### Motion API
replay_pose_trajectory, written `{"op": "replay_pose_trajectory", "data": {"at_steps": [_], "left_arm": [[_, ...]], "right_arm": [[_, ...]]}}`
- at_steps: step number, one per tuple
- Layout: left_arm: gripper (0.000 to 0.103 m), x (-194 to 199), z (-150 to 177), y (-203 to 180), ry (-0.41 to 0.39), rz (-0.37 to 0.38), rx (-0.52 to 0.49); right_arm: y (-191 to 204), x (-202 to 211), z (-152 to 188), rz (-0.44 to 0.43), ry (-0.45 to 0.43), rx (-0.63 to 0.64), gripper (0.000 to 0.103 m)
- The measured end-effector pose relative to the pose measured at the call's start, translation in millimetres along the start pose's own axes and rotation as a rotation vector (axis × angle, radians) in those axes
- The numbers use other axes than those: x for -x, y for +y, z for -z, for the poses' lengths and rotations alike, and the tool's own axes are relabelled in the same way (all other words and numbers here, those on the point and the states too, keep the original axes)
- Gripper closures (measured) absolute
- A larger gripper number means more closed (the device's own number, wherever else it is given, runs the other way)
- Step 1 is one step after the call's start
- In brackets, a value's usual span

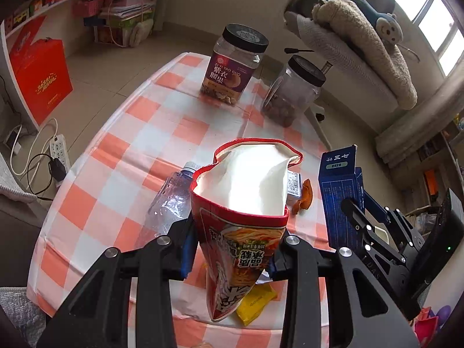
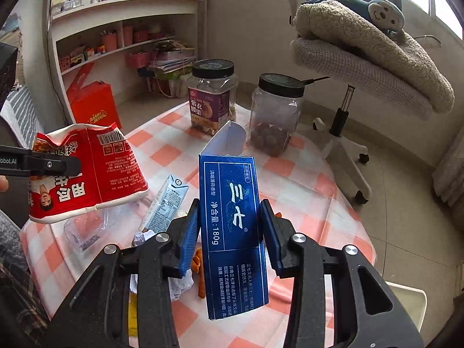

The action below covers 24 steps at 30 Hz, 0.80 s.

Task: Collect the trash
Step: 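Grasp and lift the blue box with the right gripper while the left lifts the bag, then lower the blue box into the white bin and open the right gripper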

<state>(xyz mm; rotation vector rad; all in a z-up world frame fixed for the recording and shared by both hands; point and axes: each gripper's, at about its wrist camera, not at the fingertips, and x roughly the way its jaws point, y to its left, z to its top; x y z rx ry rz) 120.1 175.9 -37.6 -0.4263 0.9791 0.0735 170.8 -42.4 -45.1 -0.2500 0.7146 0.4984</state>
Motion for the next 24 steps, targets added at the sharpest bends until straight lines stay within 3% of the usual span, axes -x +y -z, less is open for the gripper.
{"op": "replay_pose_trajectory", "data": {"at_steps": [13, 24], "left_arm": [[0.067, 4, 4, -30, -0.03, 0.043, -0.023], [0.067, -3, 13, -77, -0.037, 0.096, -0.07]], "right_arm": [[-32, 39, 5, 0.084, -0.088, -0.081, 0.064], [-86, 80, 25, 0.231, -0.131, -0.206, 0.064]]}}
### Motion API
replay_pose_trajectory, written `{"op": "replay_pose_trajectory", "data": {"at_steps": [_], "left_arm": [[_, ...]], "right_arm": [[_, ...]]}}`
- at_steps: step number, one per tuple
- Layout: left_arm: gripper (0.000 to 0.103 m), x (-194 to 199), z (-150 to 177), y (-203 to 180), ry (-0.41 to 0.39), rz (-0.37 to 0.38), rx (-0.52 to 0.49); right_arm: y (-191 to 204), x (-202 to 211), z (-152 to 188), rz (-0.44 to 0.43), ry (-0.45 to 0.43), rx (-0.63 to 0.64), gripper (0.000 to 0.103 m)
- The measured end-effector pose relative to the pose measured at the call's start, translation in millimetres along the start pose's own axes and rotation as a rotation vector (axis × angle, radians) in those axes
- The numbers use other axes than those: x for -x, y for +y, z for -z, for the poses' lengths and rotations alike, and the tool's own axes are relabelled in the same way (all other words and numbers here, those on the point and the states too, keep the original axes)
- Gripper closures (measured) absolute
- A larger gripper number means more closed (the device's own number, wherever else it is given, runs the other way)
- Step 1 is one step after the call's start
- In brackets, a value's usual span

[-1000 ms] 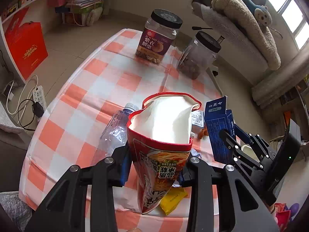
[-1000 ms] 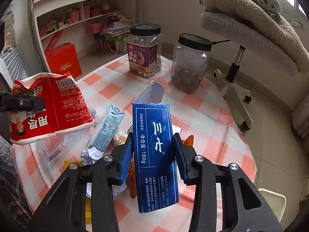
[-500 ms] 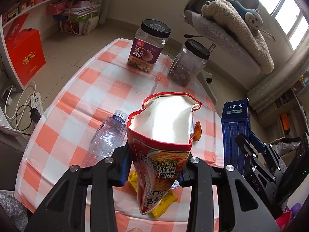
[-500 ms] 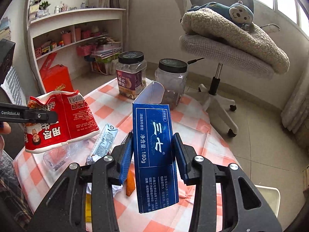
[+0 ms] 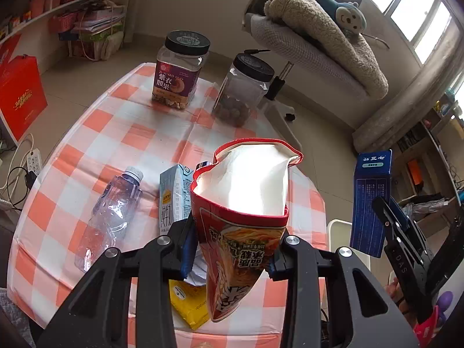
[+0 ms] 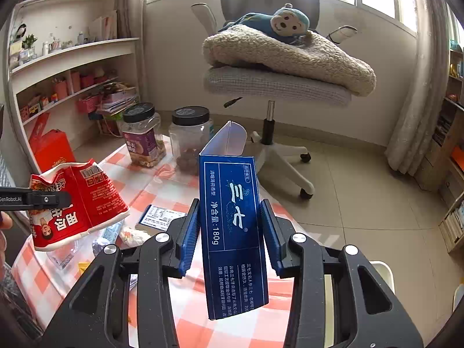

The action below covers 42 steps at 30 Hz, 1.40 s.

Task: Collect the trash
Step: 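Lower the blue box into the white bin and open the right gripper, then drop the red snack bag into the white bin by opening the left gripper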

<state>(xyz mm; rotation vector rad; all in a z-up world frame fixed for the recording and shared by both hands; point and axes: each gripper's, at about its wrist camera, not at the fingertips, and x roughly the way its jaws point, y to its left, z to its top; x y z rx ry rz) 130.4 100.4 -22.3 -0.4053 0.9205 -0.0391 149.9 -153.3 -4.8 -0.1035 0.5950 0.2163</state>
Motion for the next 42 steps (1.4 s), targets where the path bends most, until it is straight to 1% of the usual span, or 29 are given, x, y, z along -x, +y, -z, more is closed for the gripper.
{"op": "replay_pose_trajectory", "data": {"at_steps": [8, 16, 19, 23, 25, 27, 30, 35, 39, 42], "left_arm": [[0.067, -15, 13, -38, 0.019, 0.028, -0.044], [0.067, -35, 31, -91, 0.044, 0.077, -0.107], [0.067, -48, 41, -114, 0.069, 0.078, -0.146], [0.067, -64, 55, -145, 0.099, 0.068, -0.212], [0.067, -71, 60, -160, 0.114, 0.074, -0.229], [0.067, -77, 63, -176, 0.127, 0.088, -0.24], [0.067, -83, 69, -202, 0.14, 0.104, -0.273], [0.067, -93, 78, -243, 0.166, 0.138, -0.325], [0.066, -98, 86, -277, 0.174, 0.162, -0.365], [0.065, -101, 90, -297, 0.177, 0.208, -0.386]], "right_arm": [[-65, 21, 10, 0.121, 0.001, -0.113, 0.064], [-126, 42, 26, 0.246, 0.032, -0.235, 0.064], [-149, 55, 31, 0.275, 0.021, -0.273, 0.063], [-178, 67, 37, 0.284, 0.022, -0.335, 0.062], [-189, 73, 39, 0.291, 0.016, -0.353, 0.05], [-199, 80, 40, 0.305, -0.005, -0.377, 0.044], [-214, 90, 42, 0.313, -0.034, -0.421, 0.038], [-239, 105, 46, 0.337, -0.073, -0.502, 0.035], [-252, 114, 51, 0.356, -0.094, -0.54, 0.033], [-257, 117, 53, 0.367, -0.103, -0.551, 0.032]]}}
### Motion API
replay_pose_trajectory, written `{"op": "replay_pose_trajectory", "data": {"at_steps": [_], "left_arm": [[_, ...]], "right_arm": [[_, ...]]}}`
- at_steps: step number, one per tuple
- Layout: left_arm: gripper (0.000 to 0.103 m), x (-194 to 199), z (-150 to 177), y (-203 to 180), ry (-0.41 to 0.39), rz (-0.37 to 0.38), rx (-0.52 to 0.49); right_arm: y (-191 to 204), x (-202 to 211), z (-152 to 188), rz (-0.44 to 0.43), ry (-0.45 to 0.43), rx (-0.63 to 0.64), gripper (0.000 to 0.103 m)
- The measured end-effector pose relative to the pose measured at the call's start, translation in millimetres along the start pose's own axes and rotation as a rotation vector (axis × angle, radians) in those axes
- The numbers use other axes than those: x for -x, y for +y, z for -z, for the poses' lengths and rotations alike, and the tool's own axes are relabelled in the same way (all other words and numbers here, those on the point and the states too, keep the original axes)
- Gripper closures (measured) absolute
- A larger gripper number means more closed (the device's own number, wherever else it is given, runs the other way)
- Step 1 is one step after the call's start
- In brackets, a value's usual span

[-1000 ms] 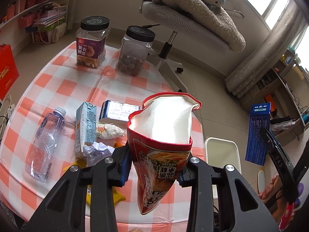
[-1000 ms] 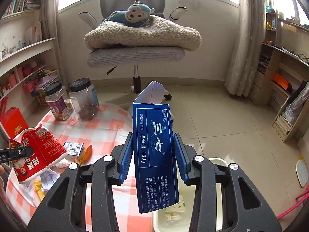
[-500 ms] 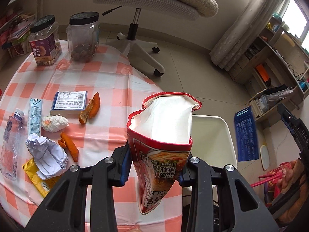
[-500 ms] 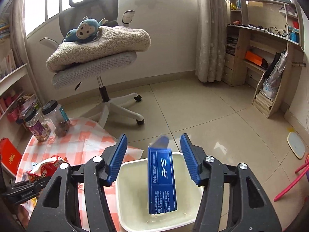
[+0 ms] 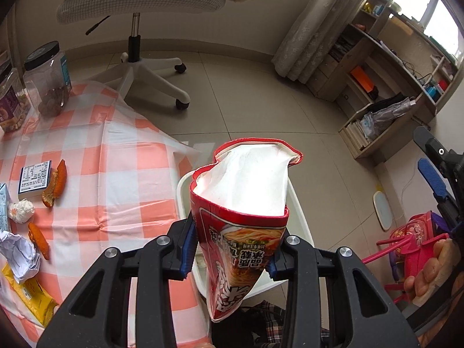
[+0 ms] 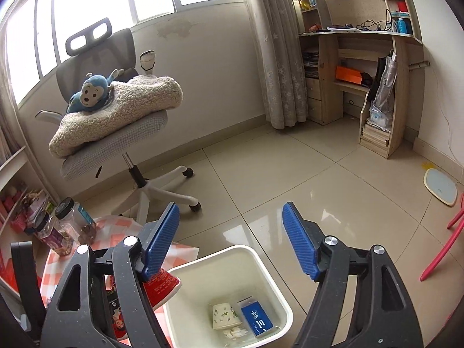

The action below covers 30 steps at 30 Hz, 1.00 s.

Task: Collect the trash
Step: 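Drop the red snack bag into the white bin by opening the left gripper, then grasp the clear plastic water bottle with the left gripper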

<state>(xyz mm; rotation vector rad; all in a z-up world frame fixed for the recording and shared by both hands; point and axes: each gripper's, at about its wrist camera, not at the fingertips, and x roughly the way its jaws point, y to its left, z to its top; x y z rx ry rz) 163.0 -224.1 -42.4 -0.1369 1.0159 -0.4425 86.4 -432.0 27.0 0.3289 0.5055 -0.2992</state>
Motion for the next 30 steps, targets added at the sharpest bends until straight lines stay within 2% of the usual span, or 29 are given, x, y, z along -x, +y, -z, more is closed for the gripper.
{"op": "replay_pose_trajectory", "data": {"at_steps": [2, 3, 4, 6, 7, 10, 14, 17, 20, 22, 25, 30], "left_arm": [[0.063, -4, -2, -8, 0.004, 0.023, -0.019], [0.051, -5, -3, -10, 0.006, 0.034, -0.026], [0.046, -4, -2, -12, -0.001, 0.034, -0.034], [0.046, 1, -2, -12, -0.018, 0.011, -0.061], [0.046, 4, -1, -9, -0.031, -0.008, -0.066], [0.046, 19, 0, 4, -0.099, -0.091, -0.07], [0.046, 48, 5, 19, -0.255, -0.263, -0.102], [0.046, 68, 6, 37, -0.334, -0.327, -0.079], [0.038, 85, 7, 56, -0.405, -0.377, -0.048], [0.03, 93, 7, 71, -0.427, -0.392, -0.027], [0.024, 98, 9, 91, -0.43, -0.413, 0.004], [0.023, 107, 10, 119, -0.394, -0.448, 0.045]], "right_arm": [[-3, 1, 0, 0.009, -0.006, -0.003, 0.03], [-3, 1, 0, 0.013, -0.01, -0.003, 0.028], [-3, 1, 0, 0.019, -0.015, -0.001, 0.026], [0, 3, 1, 0.033, -0.035, 0.014, 0.019], [3, 4, 2, 0.043, -0.051, 0.024, 0.014], [14, 9, 4, 0.076, -0.102, 0.059, 0.007], [39, 13, 12, 0.128, -0.151, 0.133, 0.007], [65, 17, 23, 0.147, -0.179, 0.219, 0.007], [88, 16, 34, 0.126, -0.165, 0.261, 0.007], [103, 13, 42, 0.111, -0.147, 0.287, 0.007], [128, 10, 53, 0.092, -0.133, 0.334, 0.007], [167, 7, 65, 0.056, -0.118, 0.371, 0.007]]}}
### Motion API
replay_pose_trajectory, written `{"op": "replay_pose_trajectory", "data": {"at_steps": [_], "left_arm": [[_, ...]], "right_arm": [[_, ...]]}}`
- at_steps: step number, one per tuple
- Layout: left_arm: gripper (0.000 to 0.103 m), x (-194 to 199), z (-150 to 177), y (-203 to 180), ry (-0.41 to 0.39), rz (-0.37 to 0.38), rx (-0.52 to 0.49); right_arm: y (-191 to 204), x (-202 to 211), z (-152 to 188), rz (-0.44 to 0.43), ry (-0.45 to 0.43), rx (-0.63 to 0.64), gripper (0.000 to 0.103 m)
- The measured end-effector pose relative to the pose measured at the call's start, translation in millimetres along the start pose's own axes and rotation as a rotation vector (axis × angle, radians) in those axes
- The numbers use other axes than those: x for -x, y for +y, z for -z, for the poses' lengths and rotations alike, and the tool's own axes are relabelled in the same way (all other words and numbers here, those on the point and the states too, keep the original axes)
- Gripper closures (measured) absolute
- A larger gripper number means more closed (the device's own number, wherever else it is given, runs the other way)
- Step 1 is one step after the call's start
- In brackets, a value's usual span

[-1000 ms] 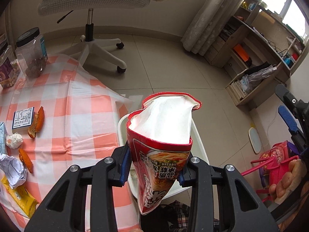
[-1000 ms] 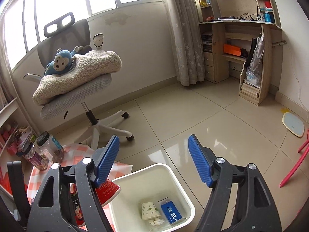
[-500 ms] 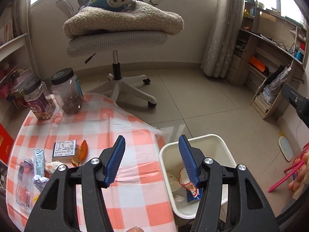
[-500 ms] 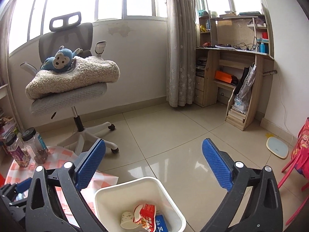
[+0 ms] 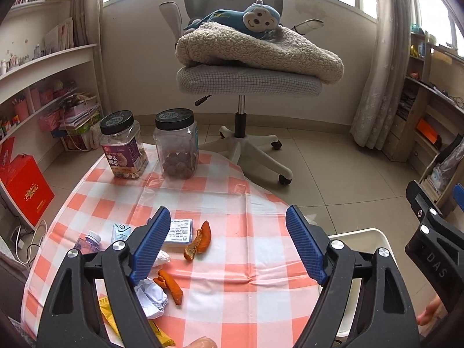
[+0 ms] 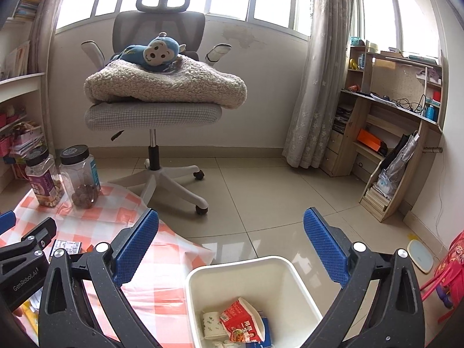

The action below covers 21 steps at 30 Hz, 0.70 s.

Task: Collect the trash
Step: 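Grasp the clear plastic water bottle with the left gripper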

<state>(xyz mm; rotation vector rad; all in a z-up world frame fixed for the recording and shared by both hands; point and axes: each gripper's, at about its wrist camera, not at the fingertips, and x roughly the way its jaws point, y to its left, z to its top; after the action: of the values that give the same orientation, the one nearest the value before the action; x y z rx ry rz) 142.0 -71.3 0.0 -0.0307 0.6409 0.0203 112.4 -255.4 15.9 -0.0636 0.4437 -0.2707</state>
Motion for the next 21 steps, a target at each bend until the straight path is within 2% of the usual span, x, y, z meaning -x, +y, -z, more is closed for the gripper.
{"op": "replay_pose_trajectory", "data": {"at_steps": [7, 11, 17, 21], "left_arm": [[0.019, 3, 1, 46, 0.004, -0.091, 0.031], [0.017, 0, 2, 77, 0.04, -0.137, 0.062], [0.016, -13, 8, 120, 0.144, -0.221, 0.056], [0.016, -39, 16, 160, 0.287, -0.284, 0.057]], "right_arm": [[53, 0, -3, -0.071, 0.018, 0.03, 0.007], [82, 1, -1, -0.111, 0.036, 0.066, 0.007], [122, -2, 3, -0.178, 0.09, 0.095, 0.007], [151, -8, 9, -0.23, 0.149, 0.126, 0.007]]}}
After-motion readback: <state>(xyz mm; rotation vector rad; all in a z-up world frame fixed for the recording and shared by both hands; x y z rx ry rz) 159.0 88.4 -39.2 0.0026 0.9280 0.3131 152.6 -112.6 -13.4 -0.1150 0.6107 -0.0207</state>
